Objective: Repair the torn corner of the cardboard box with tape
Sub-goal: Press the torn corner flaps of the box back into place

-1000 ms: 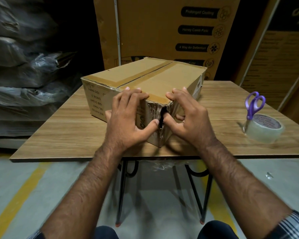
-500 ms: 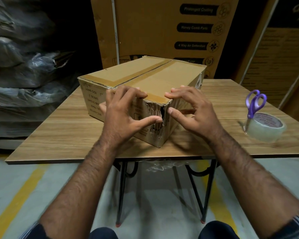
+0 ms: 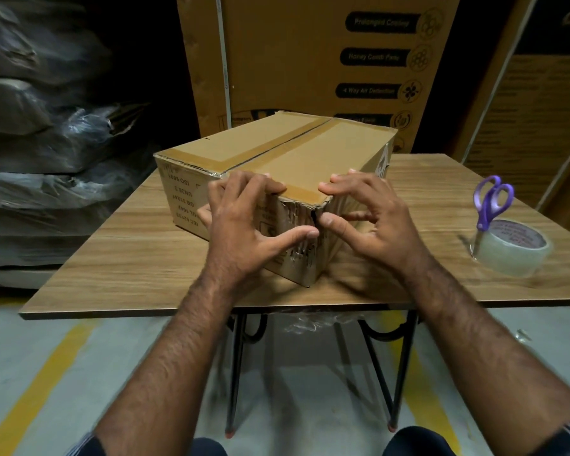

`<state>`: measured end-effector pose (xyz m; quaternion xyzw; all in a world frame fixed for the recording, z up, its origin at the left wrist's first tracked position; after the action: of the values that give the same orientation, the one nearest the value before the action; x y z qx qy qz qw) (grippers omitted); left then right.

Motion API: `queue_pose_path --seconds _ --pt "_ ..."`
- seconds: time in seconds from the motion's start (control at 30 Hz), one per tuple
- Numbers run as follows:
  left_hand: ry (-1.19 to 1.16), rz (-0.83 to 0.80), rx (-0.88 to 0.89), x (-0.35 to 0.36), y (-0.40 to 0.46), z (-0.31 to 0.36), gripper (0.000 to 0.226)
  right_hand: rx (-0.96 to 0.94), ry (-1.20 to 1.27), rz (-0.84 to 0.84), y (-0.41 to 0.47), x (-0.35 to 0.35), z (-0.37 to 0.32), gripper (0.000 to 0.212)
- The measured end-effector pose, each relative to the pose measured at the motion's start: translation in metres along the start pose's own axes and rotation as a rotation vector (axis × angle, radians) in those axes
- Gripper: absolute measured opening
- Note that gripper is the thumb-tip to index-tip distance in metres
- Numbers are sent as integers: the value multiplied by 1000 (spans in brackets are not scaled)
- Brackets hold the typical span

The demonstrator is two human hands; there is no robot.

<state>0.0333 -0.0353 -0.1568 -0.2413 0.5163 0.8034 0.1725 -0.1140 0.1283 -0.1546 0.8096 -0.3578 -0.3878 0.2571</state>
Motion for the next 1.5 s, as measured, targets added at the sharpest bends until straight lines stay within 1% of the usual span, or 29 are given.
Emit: queue_pose_path --seconds 0.1,0.2,0.33,0.43,0.53,0.6,0.67,0.73,0.8,1.07,1.27,1.37,1.5 --pt "45 17 -15 2 -2 4 80 -7 -5 14 5 -1 -1 44" --pt "115 63 -38 7 -3 10 78 -37 -38 51 6 3 0 41" --pt "171 90 -37 12 -3 11 74 -131 -166 100 7 9 5 38" --pt "204 95 -24 12 -4 13 72 -146 -217 107 9 11 3 37" --pt "173 48 -24 10 -3 13 76 -110 -193 75 7 6 -1 39" --pt "84 -10 -22 4 -2 8 77 -71 -140 41 5 1 0 40" --pt "-49 -51 -30 -3 0 0 71 -28 -74 19 5 -2 2 40" --pt "-114 -47 -32 -7 2 -5 62 6 -22 38 5 -1 3 38" --pt "-113 -9 -39 -7 4 -5 58 22 1 81 4 2 5 38" --pt "-80 106 -62 2 8 -6 60 -3 -29 178 1 29 7 40" --pt "11 114 -46 8 7 1 54 4 -52 205 -1 33 6 39" --pt "26 92 -28 4 8 2 56 38 0 167 -2 27 3 41" --pt "2 4 36 2 -2 -4 73 68 54 14 -9 12 7 46"
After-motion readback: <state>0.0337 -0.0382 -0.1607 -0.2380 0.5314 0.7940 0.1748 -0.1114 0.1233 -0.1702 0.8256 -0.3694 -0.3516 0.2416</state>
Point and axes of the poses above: each hand's wrist, its own y-axis towards the middle knuckle, its own x-axis out of the palm, z = x × y, the point moved 3 cm from there along y, towards the middle knuckle, and after that the axes turned 10 degrees about y, right-handed, at the moved point
